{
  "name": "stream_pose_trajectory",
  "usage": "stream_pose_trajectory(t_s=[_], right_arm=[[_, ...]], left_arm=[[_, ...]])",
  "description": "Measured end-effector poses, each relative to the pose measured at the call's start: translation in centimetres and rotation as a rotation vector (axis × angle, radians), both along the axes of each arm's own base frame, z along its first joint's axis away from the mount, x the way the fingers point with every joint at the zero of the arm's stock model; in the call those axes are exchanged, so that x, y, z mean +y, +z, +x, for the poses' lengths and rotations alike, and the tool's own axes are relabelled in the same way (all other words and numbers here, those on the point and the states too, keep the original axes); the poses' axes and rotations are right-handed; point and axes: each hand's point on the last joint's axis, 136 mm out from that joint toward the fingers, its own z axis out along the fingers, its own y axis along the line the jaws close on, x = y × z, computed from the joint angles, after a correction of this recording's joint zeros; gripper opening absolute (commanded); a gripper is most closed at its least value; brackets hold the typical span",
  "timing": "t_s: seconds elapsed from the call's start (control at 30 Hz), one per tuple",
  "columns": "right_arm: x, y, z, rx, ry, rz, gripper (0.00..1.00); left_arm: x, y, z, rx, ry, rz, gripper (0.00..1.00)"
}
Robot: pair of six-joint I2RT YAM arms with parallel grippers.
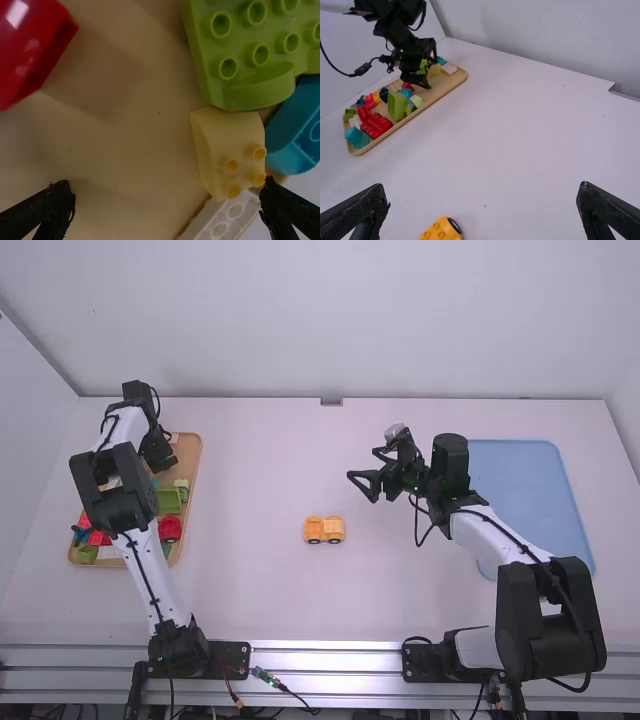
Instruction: Assemble lego blocks to make yellow taxi
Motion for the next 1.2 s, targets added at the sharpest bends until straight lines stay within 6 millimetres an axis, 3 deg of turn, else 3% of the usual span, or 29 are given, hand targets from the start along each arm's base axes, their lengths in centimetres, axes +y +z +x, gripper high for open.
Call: stream_pose_trajectory(t_s=[0.2, 0.4, 1.2], right_arm=[[0.0, 0.0, 0.0, 0.002, 0.000, 0.000, 0.99], [0.0, 0.0, 0.0, 0.002, 0.000, 0.000, 1.00], [0.0, 0.1, 0.0, -0.001, 0.000, 0.001, 1.00]], left_arm=[[-0.5, 0.0, 0.6, -0.019, -0.049, -0.020, 0.99], [-0.8, 0.8, 3.0, -0.104, -0.164, -0.013, 0.99], [1.3, 1.3, 2.2, -0.082, -0.027, 0.071, 0.99]])
